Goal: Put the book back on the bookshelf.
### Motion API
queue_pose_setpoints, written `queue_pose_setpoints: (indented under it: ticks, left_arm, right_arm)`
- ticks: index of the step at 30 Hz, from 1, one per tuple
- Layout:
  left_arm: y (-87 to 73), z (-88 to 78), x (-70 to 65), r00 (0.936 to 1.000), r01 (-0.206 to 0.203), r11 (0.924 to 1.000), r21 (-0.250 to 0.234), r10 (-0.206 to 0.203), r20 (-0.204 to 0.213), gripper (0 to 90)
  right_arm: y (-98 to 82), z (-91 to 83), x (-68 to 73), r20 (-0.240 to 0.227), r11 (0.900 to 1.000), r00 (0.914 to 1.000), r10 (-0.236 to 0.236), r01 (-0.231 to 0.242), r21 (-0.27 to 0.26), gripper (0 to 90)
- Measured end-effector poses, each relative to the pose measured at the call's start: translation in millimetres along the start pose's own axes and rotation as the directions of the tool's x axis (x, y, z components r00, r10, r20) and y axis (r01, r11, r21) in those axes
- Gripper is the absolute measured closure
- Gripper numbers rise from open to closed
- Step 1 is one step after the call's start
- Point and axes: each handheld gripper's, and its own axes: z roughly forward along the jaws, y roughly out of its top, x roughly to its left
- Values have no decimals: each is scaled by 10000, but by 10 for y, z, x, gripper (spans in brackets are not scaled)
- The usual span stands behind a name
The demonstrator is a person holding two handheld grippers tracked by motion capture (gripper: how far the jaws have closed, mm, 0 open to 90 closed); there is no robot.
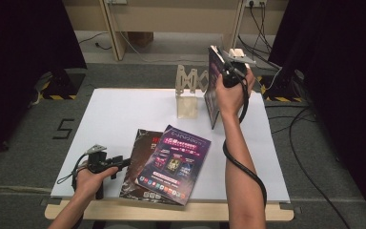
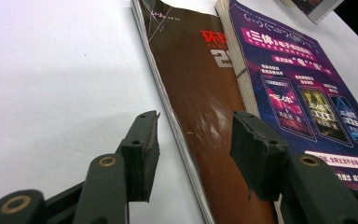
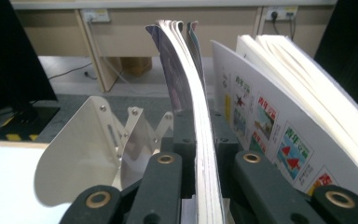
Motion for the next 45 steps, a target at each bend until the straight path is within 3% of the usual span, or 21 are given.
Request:
queue_pose_setpoints:
  ticks: [11, 17, 30, 34, 38, 40, 45]
  left_arm:
    - [-9, 9, 5, 10000, 43, 10000, 38, -43, 10, 508]
    - [-10, 7, -1, 10000, 15, 10000, 55, -15, 35, 508]
    - [-14, 9, -13, 10000, -5, 10000, 40, 5, 38, 508]
    - [-16, 10, -14, 10000, -17, 10000, 66, 17, 3, 508]
    - [-18, 14, -18, 10000, -19, 10000, 57, 19, 59, 508]
    - [-17, 11, -16, 10000, -13, 10000, 73, 13, 26, 508]
    - [-12, 10, -6, 10000, -15, 10000, 60, 15, 10, 508]
  right_arm:
    - [-161, 161, 30, 277, 9995, 9996, -69, 78, -303, 844]
    - [-126, 149, 38, 387, 9999, 9992, -125, 129, -110, 795]
    - [-28, 51, 11, 55, 9983, 9998, 196, -199, 553, 700]
    - [-18, 77, -7, 40, 9946, 9995, 319, -321, 988, 723]
    - [-34, 150, -14, -120, 9841, 9976, 686, -657, 1648, 821]
    - [-34, 151, -5, 173, 9858, 9983, 557, -577, 1577, 842]
    - [-74, 161, 13, 264, 9905, 9952, 938, -960, 989, 845]
